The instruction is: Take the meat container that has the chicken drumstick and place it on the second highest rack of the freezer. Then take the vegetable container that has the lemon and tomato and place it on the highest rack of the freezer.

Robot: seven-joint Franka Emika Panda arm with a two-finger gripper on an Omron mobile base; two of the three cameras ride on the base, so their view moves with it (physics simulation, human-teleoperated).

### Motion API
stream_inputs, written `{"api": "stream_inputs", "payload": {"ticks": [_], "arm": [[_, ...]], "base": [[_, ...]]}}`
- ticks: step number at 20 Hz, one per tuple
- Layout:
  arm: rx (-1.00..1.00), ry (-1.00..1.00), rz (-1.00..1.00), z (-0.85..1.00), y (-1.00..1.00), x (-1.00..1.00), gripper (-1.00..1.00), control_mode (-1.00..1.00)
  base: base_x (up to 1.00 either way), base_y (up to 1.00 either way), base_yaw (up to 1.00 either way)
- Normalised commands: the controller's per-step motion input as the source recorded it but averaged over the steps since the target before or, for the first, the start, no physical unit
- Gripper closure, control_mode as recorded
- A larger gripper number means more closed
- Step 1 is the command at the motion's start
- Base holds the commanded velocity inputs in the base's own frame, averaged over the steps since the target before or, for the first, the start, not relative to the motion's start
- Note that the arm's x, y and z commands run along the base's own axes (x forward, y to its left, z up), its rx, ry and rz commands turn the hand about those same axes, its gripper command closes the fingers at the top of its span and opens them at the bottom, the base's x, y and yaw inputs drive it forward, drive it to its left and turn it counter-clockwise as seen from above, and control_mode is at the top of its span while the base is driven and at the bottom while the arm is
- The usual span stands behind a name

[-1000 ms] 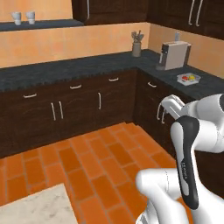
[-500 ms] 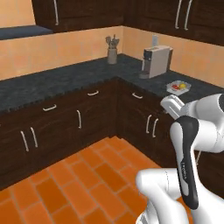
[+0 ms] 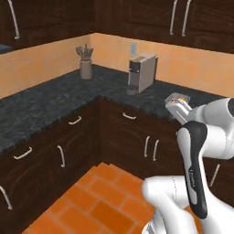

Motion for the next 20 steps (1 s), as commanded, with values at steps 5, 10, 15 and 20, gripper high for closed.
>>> {"api": "stream_inputs", "payload": {"ticks": [5,10,15,20], "arm": [[0.00,0.00,0.00,0.00,0.00,0.00,-1.00,1.00],[0.00,0.00,0.00,0.00,0.00,0.00,-1.00,1.00],[0.00,0.00,0.00,0.00,0.00,0.00,-1.00,1.00],[0.00,0.00,0.00,0.00,0.00,0.00,-1.00,1.00]], "base": [[1.00,0.24,-0.50],[1.00,0.03,-0.51],[1.00,0.08,-0.53],[0.48,0.57,-0.55]]}}
